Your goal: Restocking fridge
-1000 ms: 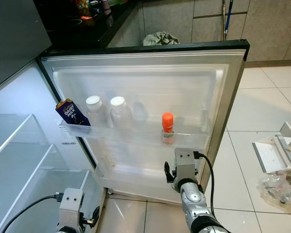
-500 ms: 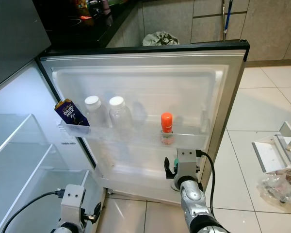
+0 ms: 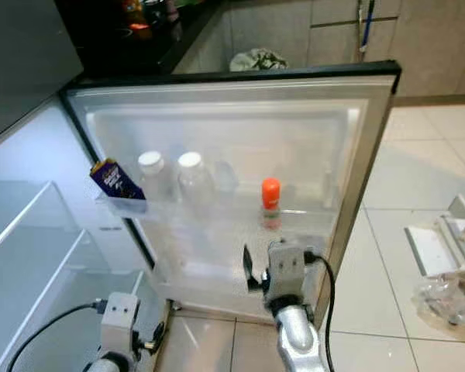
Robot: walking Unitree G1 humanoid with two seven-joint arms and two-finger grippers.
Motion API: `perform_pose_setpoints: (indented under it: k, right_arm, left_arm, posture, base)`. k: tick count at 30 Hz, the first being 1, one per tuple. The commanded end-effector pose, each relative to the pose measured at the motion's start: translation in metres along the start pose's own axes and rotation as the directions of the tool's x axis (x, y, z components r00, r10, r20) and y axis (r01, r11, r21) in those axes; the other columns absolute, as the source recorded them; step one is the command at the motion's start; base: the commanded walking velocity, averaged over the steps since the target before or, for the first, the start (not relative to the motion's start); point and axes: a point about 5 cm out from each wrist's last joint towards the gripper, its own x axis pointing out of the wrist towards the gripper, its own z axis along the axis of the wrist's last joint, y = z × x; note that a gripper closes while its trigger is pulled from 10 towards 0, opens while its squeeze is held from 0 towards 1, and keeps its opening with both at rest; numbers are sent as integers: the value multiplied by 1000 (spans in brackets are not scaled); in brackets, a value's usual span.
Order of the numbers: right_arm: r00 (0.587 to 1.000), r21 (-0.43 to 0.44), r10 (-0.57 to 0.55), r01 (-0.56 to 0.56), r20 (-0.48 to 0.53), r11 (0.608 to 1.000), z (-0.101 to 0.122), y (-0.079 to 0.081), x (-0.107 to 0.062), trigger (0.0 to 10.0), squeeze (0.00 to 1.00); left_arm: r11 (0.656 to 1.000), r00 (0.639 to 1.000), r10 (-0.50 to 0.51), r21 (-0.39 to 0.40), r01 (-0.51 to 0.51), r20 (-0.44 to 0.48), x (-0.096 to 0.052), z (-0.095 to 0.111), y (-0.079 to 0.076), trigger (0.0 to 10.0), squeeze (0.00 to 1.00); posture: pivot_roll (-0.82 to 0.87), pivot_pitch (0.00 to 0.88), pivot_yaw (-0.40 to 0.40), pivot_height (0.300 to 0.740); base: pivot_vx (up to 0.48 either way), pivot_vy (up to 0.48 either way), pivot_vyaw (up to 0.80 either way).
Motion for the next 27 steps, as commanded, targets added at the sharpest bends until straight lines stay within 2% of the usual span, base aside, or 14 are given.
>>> perform_pose_setpoints:
  k: [1, 4, 9, 10, 11, 13, 14, 15, 16, 20, 22, 24, 26, 27]
  right_arm:
    - [1000, -2, 3, -3, -7, 1000, 0, 2, -2, 10000, 0]
    - [999, -15, 11, -11, -33, 1000, -7, 0, -9, 10000, 0]
    - [990, -33, 102, -106, -93, 994, -19, 0, -31, 10000, 0]
    - [988, -4, 107, -109, -115, 994, -23, -2, -39, 10000, 0]
    - [988, -4, 107, -109, -115, 994, -23, -2, -39, 10000, 0]
    - [987, 34, 99, -96, -124, 995, -23, -10, -52, 10000, 0]
    - [987, 34, 99, -96, -124, 995, -23, -10, -52, 10000, 0]
    - [987, 48, 95, -89, -128, 995, -23, -18, -66, 10000, 0]
    - [987, 53, 94, -87, -132, 995, -24, -21, -71, 10000, 0]
    - [983, 52, 61, -52, -172, 997, -31, -29, -84, 10000, 0]
    - [963, 82, -33, 57, -266, 995, -50, -41, -96, 10000, 0]
    - [905, 101, -114, 169, -409, 980, -74, -52, -105, 10000, 0]
    - [842, 94, -143, 223, -521, 970, -91, -57, -109, 10000, 0]
    - [842, 94, -143, 223, -521, 970, -91, -57, -109, 10000, 0]
  left_arm:
    - [1000, 1000, 0, -18, -1, -27, -2, -9, -3, 10000, 0]
    - [1000, 1000, -11, -18, 10, -28, 0, -10, -5, 10000, 0]
    - [1000, 999, -22, -17, 22, -32, 1, -12, -8, 10000, 0]
    - [1000, 999, -24, -16, 23, -34, 0, -13, -7, 10000, 0]
    - [1000, 999, -24, -16, 23, -34, 0, -13, -7, 10000, 0]
    - [1000, 999, -23, -12, 22, -34, -2, -15, -4, 10000, 0]
    - [1000, 999, -23, -12, 22, -34, -2, -15, -4, 10000, 0]
    - [1000, 999, -16, -7, 15, -36, -4, -18, 1, 10000, 0]
    - [1000, 999, -11, -7, 10, -38, -5, -20, 2, 10000, 0]
    - [1000, 999, -1, -7, 1, -43, -7, -23, 6, 10000, 0]
    - [1000, 999, 3, -6, -4, -51, -7, -26, 7, 10000, 0]
    - [1000, 997, -1, -15, 0, -78, -7, -31, 7, 10000, 0]
    - [1000, 994, -2, -14, 0, -111, -7, -38, 5, 10000, 0]
    - [1000, 994, -2, -14, 0, -111, -7, -38, 5, 10000, 0]
  posture:
    - [31, 197, 117, 621]
    - [19, 193, 119, 621]
    - [14, 183, 114, 621]
    - [12, 178, 112, 621]
    - [12, 178, 112, 621]
    - [6, 170, 109, 621]
    - [6, 170, 109, 621]
    - [-7, 154, 101, 621]
    - [-11, 150, 100, 621]
    - [-21, 135, 95, 621]
    - [-28, 129, 95, 621]
    - [-30, 118, 91, 621]
    - [-29, 110, 90, 621]
    - [-29, 110, 90, 621]
  base:
    - [0, 0, 0]
    - [0, 0, 0]
    - [0, 0, 0]
    - [0, 0, 0]
    - [0, 0, 0]
    - [0, 0, 0]
    - [0, 0, 0]
    - [0, 0, 0]
    - [0, 0, 0]
    - [0, 0, 0]
    - [0, 0, 0]
    - [0, 0, 0]
    - [0, 0, 0]
    - [0, 0, 0]
